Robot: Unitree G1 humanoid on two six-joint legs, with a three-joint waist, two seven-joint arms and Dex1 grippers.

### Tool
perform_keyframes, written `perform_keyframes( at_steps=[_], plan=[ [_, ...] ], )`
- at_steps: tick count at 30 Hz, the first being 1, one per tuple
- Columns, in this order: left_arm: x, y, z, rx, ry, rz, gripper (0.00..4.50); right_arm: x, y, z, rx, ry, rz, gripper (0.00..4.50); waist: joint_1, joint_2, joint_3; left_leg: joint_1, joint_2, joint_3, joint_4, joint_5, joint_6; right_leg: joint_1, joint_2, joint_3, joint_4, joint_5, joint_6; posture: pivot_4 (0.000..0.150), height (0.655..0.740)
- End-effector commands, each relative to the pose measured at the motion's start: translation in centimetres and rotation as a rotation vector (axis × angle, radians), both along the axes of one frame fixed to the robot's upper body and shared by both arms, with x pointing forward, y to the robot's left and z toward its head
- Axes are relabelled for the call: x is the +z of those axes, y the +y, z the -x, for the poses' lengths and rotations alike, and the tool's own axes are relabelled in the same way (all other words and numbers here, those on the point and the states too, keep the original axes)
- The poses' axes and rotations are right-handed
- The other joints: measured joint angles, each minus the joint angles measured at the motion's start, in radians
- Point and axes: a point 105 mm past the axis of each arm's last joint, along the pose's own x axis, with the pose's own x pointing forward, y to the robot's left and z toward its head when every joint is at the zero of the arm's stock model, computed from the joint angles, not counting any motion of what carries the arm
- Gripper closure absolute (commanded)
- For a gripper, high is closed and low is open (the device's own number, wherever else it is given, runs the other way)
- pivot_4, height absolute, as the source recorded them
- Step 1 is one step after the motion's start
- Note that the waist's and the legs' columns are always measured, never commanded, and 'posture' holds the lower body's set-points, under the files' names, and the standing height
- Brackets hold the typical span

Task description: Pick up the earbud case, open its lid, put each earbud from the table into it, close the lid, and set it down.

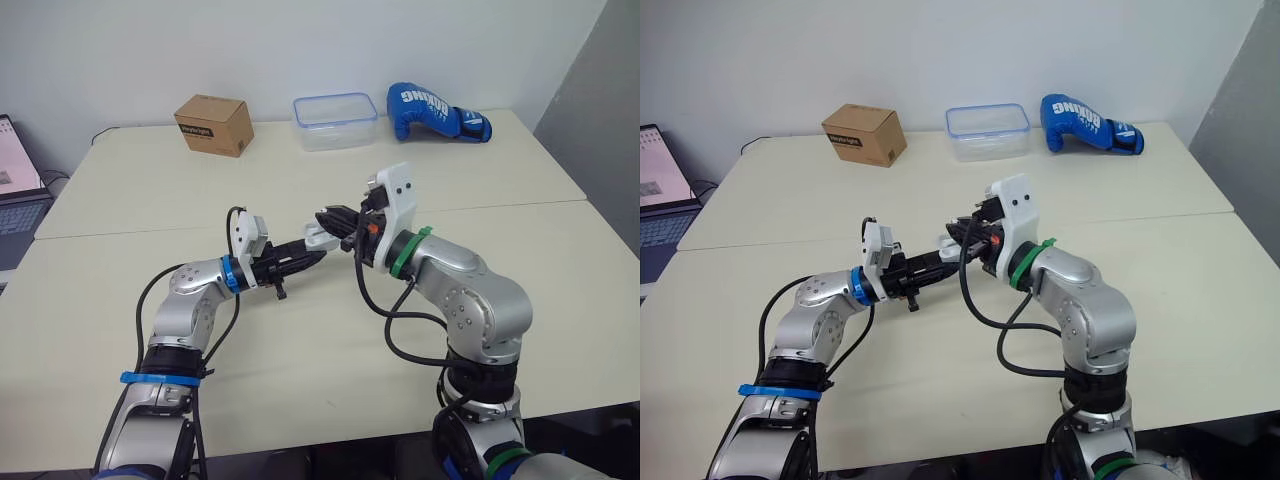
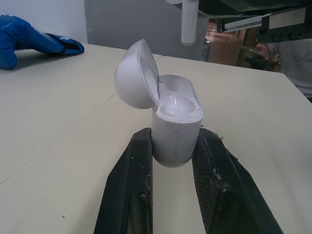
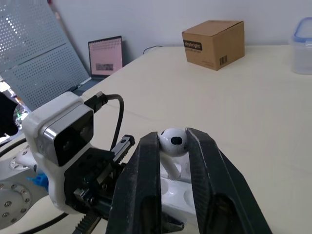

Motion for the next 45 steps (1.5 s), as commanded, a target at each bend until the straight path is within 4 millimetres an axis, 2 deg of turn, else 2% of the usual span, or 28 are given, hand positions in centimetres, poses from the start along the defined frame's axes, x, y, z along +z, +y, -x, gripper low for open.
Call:
perform_keyframes(
  at_steps=[1,11,22,35,45],
  plan=[
    [1.9,0.0,-0.2,0.001,-0.047,0.035,3.75,1.0,0.6,0.5,-0.017,-0.063,-0.046,4.08,-0.002,0.0,0.0,0.0,0.0,0.0,0.0,0.0,0.0,0.0,0.0,0.0,0.0,0.0,0.0,0.15,0.7307],
    [3.0,0.2,-0.6,-0.011,-0.021,0.04,3.75,0.8,1.6,0.6,-0.081,-0.12,-0.079,4.08,-0.011,0.0,0.0,0.0,0.0,0.0,0.0,0.0,0.0,0.0,0.0,0.0,0.0,0.0,0.0,0.15,0.7307],
    [3.8,-0.5,-0.7,-0.055,-0.014,0.032,3.75,0.3,2.6,0.9,-0.086,-0.094,-0.111,4.08,-0.013,0.0,0.0,0.0,0.0,0.0,-0.001,0.0,0.0,0.0,0.001,0.0,0.0,0.0,0.0,0.15,0.7307],
    [4.7,-0.8,-0.6,-0.059,-0.042,0.038,3.75,0.1,2.7,0.5,-0.126,-0.083,-0.112,4.08,-0.013,0.0,0.0,0.0,0.0,0.0,-0.001,0.0,0.0,0.0,0.001,0.001,0.0,0.0,0.0,0.15,0.7307],
    [5.5,-0.8,-1.2,-0.03,-0.078,0.056,3.75,0.3,1.9,0.4,-0.195,-0.133,-0.053,4.08,-0.013,0.0,0.0,0.0,0.0,0.0,-0.001,0.0,0.0,0.0,0.001,0.001,0.0,0.0,0.0,0.15,0.7307]
  ],
)
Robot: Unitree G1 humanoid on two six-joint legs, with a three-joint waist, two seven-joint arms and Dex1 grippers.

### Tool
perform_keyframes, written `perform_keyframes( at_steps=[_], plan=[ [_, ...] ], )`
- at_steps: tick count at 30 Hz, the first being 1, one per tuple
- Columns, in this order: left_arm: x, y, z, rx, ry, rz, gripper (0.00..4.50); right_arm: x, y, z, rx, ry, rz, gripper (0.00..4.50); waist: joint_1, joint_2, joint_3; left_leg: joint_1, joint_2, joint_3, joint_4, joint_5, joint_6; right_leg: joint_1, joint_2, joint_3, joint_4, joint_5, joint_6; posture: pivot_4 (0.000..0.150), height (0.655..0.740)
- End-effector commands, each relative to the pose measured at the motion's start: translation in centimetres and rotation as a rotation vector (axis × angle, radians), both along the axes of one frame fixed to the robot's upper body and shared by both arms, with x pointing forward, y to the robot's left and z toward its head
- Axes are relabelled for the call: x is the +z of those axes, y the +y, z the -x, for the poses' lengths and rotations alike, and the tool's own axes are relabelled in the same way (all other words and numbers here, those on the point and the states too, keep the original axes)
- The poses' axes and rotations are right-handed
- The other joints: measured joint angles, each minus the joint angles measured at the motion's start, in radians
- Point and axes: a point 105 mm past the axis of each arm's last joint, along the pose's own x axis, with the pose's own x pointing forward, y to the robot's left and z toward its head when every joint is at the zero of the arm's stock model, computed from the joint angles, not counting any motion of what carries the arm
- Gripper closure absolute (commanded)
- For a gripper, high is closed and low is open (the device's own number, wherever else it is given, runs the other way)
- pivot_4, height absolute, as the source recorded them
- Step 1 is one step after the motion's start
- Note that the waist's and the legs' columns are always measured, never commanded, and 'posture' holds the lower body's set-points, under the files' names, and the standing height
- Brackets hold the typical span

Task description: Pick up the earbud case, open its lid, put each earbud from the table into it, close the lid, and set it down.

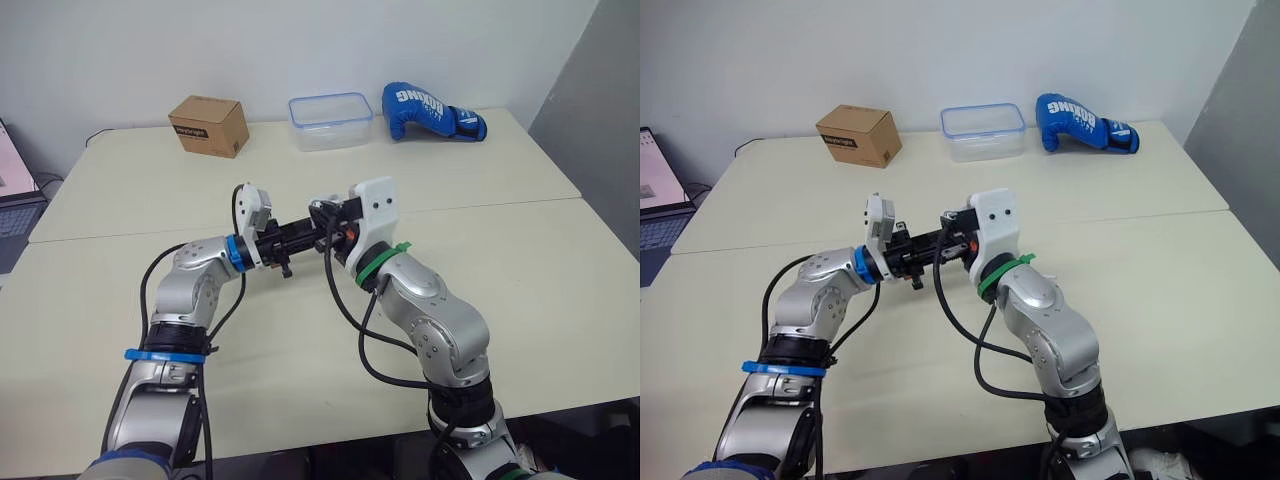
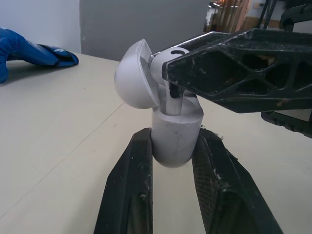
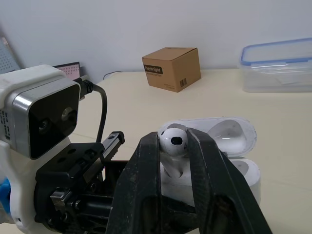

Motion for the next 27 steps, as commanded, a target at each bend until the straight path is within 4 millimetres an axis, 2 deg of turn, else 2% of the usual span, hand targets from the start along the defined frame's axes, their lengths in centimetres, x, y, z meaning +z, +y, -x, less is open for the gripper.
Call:
perform_keyframes(
  at_steps=[1,6,12,20,24,27],
  plan=[
    [2.6,0.1,-0.1,0.005,-0.098,0.028,3.75,1.1,0.0,0.6,-0.003,-0.05,0.001,4.08,0.0,0.0,0.0,0.0,0.0,0.0,0.0,0.0,0.0,0.0,0.0,0.0,0.0,0.0,0.0,0.15,0.7307],
    [2.6,-0.1,-0.1,0.007,-0.103,0.033,3.75,1.1,0.1,0.7,0.01,-0.048,0.009,4.08,0.0,0.0,0.0,0.0,0.0,0.0,0.0,0.0,0.0,0.0,0.0,0.0,0.0,0.0,0.0,0.15,0.7307],
    [2.7,0.0,-0.1,0.01,-0.106,0.034,3.75,1.5,0.1,0.8,0.006,-0.082,0.019,2.06,0.0,0.0,0.0,0.0,0.0,0.0,0.0,0.0,0.0,0.0,0.0,0.0,0.0,0.0,0.0,0.15,0.7307],
    [2.5,0.3,0.0,0.015,-0.103,0.03,3.75,2.8,-1.3,0.7,-0.001,-0.177,0.033,2.06,0.0,0.0,0.0,0.0,0.0,0.0,0.0,0.0,0.0,0.0,0.0,0.0,0.0,0.0,0.0,0.15,0.7307],
    [1.9,0.7,0.2,0.013,-0.092,0.019,3.75,4.2,-2.6,2.7,0.191,-0.226,0.077,2.06,0.0,0.0,0.0,0.0,0.0,0.0,0.0,0.0,0.0,0.001,0.0,0.0,-0.001,0.0,0.0,0.15,0.7307],
    [1.1,1.1,0.5,0.0,-0.079,0.007,3.75,5.3,-4.4,4.0,0.354,-0.229,0.183,2.06,0.0,0.0,0.0,0.0,0.0,0.0,0.0,0.0,0.0,0.001,0.0,0.0,-0.001,0.0,0.0,0.15,0.7307]
  ],
)
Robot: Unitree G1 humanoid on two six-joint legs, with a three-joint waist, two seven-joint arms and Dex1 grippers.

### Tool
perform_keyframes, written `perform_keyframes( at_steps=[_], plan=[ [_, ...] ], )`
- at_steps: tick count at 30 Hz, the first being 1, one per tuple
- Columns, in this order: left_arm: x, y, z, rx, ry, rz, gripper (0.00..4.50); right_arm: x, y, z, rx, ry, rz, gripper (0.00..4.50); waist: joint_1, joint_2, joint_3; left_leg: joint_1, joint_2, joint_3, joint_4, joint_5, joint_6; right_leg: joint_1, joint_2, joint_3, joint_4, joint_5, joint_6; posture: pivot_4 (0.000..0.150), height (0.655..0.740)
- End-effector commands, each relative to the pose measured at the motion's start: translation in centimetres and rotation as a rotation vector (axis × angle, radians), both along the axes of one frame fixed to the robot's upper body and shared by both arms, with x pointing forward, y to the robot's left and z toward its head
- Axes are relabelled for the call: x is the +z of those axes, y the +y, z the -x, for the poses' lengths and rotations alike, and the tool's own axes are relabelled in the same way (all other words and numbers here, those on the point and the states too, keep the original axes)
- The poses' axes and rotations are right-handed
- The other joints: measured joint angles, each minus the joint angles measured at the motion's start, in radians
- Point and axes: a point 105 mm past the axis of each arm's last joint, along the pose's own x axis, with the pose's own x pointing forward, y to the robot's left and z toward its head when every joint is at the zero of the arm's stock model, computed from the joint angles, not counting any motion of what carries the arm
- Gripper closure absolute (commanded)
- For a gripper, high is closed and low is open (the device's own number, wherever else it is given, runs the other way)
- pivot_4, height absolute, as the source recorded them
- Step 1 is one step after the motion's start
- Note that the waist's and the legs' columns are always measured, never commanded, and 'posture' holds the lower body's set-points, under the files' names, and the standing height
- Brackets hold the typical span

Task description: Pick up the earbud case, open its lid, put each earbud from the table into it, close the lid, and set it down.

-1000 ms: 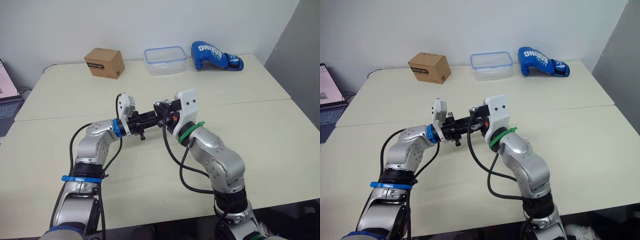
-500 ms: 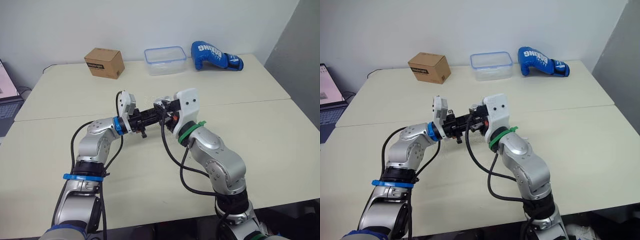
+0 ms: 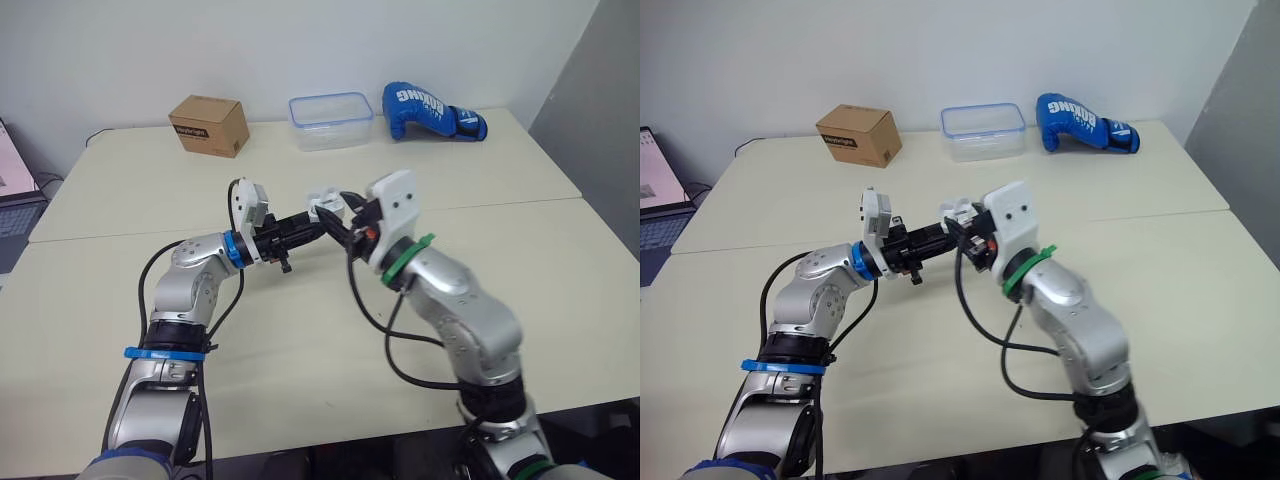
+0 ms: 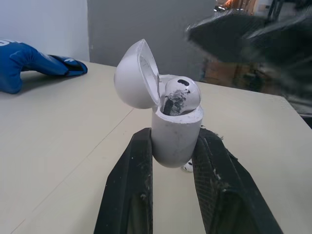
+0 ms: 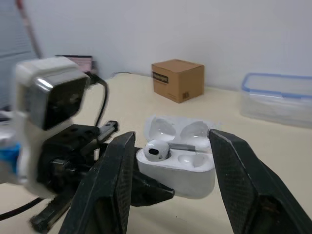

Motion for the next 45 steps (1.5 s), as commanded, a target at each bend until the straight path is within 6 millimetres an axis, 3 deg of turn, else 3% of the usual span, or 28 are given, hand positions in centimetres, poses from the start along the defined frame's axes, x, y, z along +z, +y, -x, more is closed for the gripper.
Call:
perform_keyframes(
  at_steps=[1,4,10,15,20,27,45],
  plan=[
    [0.5,0.8,0.7,-0.015,-0.043,0.0,3.75,2.9,-1.7,2.3,0.195,-0.042,0.093,2.06,0.0,0.0,0.0,0.0,0.0,0.0,0.0,0.0,0.0,0.001,0.0,0.0,0.0,0.0,0.0,0.15,0.7307],
    [0.1,1.1,1.2,-0.031,-0.04,-0.007,3.75,3.7,-4.6,1.9,0.235,0.0,0.294,2.06,0.001,0.0,0.0,0.0,0.0,0.001,0.0,0.0,0.0,0.001,0.0,-0.001,-0.001,0.0,0.0,0.15,0.7307],
    [-0.2,1.7,2.0,-0.046,-0.042,-0.019,3.75,1.1,-9.1,-0.9,0.177,0.104,0.752,2.06,0.001,0.0,0.001,0.0,0.001,0.005,-0.001,0.0,0.001,0.002,0.0,-0.002,-0.002,0.0,0.0,0.15,0.7307],
    [-0.3,1.8,2.5,-0.055,-0.044,-0.025,3.75,-2.2,-11.4,-3.4,0.257,0.064,1.144,2.06,-0.001,-0.001,0.001,0.0,0.001,0.009,0.0,0.0,0.001,0.0,0.0,0.001,-0.001,0.0,0.001,0.15,0.7307],
    [-0.4,1.4,2.7,-0.057,-0.048,-0.018,3.75,-4.4,-11.6,-5.9,0.333,0.087,1.347,2.06,-0.003,-0.001,0.001,0.0,0.001,0.009,0.0,0.0,0.001,0.0,0.0,0.001,-0.002,0.0,0.001,0.15,0.7307],
    [-0.4,1.1,2.8,-0.053,-0.052,-0.012,3.75,-5.7,-10.6,-8.1,0.387,0.106,1.413,2.06,-0.001,-0.001,0.001,-0.001,0.001,0.008,0.0,0.0,0.0,-0.001,-0.001,0.0,-0.003,0.0,0.001,0.15,0.7307],
    [-1.0,1.0,3.5,-0.065,-0.042,-0.028,3.75,-8.7,-8.4,-8.4,0.512,0.176,1.402,2.06,-0.002,-0.001,0.001,-0.001,0.001,0.007,0.0,0.0,0.0,-0.001,-0.001,0.0,-0.002,0.0,0.001,0.15,0.7307]
  ],
)
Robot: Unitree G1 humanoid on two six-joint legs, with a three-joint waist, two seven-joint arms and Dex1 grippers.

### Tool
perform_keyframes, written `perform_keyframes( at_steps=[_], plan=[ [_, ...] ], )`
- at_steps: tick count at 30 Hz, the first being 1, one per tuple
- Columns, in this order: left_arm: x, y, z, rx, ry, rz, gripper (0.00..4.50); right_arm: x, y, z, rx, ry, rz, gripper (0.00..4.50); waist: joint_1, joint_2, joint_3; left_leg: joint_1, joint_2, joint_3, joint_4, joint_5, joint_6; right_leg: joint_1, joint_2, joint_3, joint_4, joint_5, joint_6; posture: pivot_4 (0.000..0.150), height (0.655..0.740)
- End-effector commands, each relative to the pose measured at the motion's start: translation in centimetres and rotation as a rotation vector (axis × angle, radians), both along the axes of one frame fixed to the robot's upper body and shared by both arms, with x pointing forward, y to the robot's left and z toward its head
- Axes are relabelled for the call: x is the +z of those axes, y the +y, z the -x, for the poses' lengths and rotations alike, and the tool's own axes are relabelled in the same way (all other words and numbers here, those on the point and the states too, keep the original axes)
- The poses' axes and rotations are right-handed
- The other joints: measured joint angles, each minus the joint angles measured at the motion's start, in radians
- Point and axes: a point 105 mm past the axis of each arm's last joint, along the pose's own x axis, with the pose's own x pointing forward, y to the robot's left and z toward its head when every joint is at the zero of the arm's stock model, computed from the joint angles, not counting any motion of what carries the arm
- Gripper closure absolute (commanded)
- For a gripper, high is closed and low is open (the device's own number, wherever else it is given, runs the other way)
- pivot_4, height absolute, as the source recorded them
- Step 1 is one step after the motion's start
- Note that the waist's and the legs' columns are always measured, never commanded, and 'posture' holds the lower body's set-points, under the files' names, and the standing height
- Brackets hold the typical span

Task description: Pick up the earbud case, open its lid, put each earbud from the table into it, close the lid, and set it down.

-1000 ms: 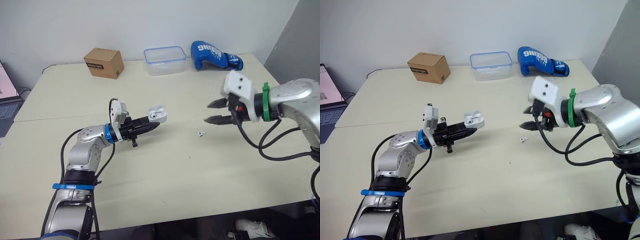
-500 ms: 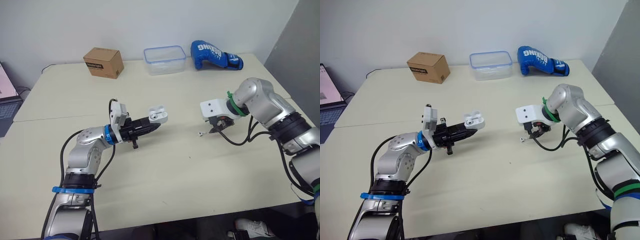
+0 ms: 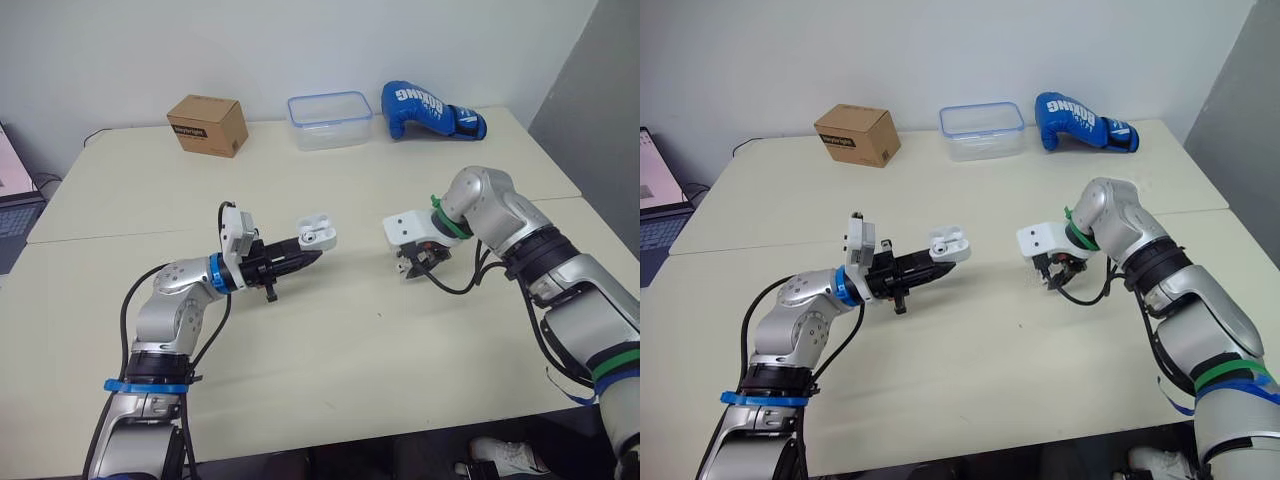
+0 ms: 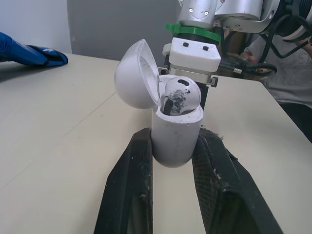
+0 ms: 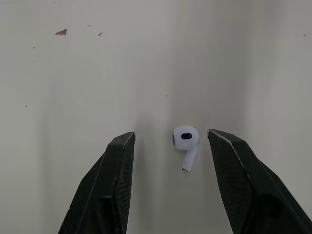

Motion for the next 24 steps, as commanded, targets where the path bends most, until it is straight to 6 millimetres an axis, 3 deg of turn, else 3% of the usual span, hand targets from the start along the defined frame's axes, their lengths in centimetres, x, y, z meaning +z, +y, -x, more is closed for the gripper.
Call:
perform_keyframes(
  at_steps=[1,21,24],
  plan=[
    [0.9,-0.1,0.4,-0.019,-0.038,0.001,3.75,0.7,0.0,-0.5,0.0,-0.03,-0.004,2.06,0.0,0.0,0.0,0.0,0.0,0.0,0.0,0.0,0.0,0.0,0.0,0.0,0.0,0.0,0.0,0.15,0.7307],
    [0.8,0.0,0.8,-0.004,-0.035,0.002,3.75,-0.1,-0.1,-2.0,-0.007,-0.063,0.043,2.06,-0.002,0.0,0.0,0.001,0.0,0.0,0.0,0.0,0.0,0.0,0.0,0.0,0.0,0.0,0.0,0.15,0.7307],
    [0.8,0.0,0.8,-0.004,-0.035,0.003,3.75,-0.2,-0.2,-2.0,-0.005,-0.07,0.045,2.65,-0.002,0.0,0.0,0.001,0.0,0.0,0.0,0.0,0.0,0.0,0.0,0.0,0.001,0.0,0.0,0.15,0.7307]
  ],
)
